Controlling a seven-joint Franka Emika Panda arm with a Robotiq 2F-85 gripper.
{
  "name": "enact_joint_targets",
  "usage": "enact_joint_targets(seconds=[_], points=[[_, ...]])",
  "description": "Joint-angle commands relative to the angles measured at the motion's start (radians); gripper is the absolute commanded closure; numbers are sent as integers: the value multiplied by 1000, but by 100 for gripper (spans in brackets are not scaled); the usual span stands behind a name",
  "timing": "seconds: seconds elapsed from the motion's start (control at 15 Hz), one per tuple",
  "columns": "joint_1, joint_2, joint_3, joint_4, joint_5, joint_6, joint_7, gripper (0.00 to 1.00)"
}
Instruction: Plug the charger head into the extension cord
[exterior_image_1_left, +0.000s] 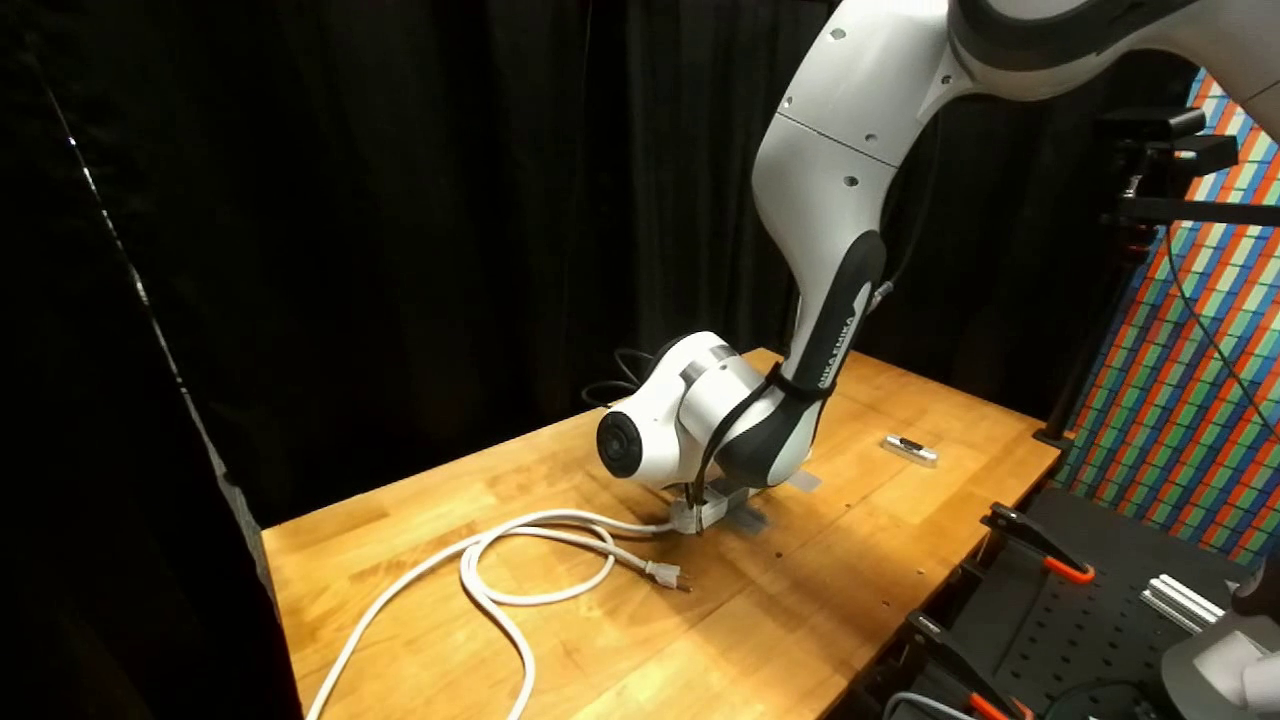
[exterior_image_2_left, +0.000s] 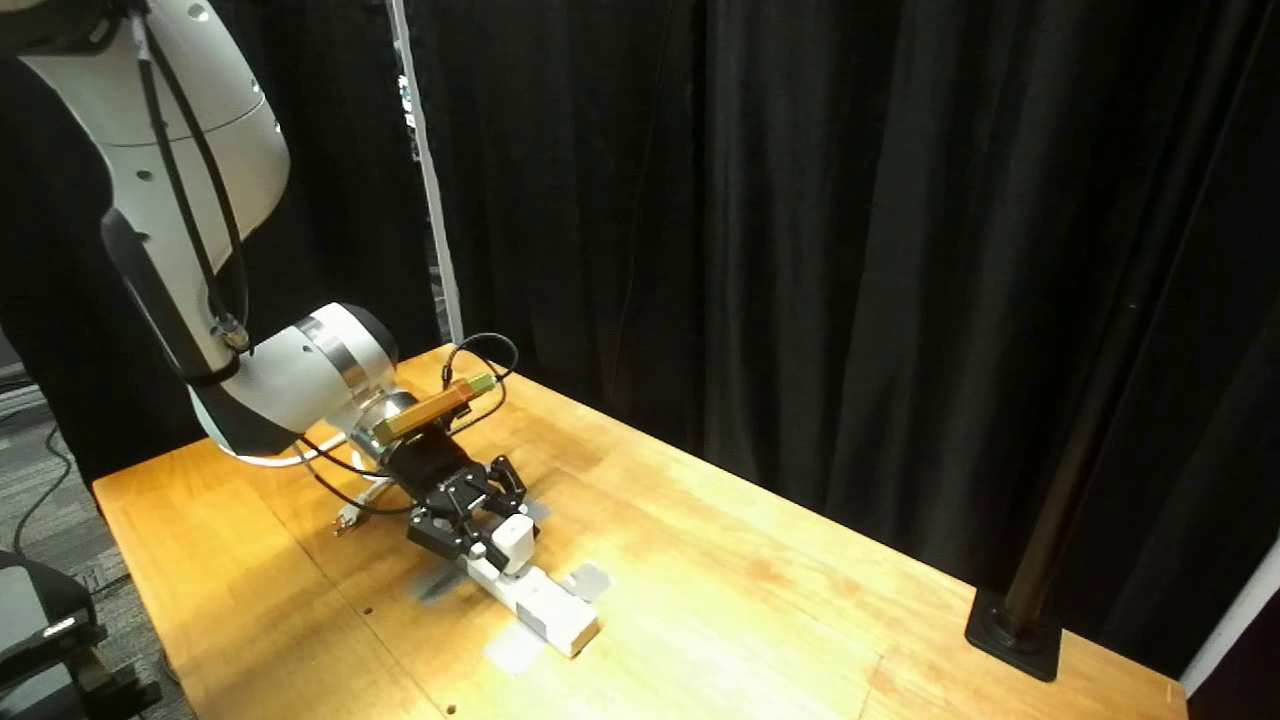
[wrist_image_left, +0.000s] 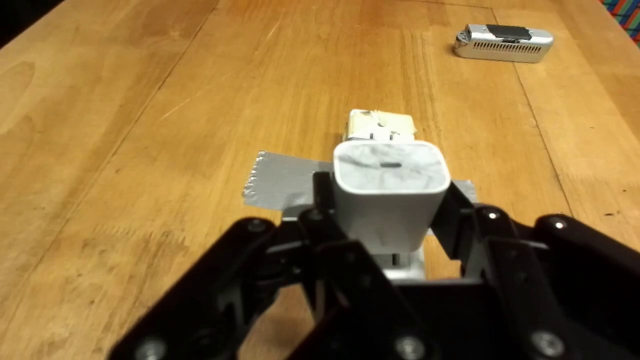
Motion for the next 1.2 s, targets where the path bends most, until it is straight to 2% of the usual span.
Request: enact_joint_targets(seconds=[0.0,0.27,0.6,0.93,1.13], points=[[8,63,18,10,28,15,64,77],[17,33,22,-27,28,0,164,77],[13,30,25,-33,28,-3,227,77],[-17,40,27,10,46,23,167,77],[-41,51,31,54,100,33,126,77]])
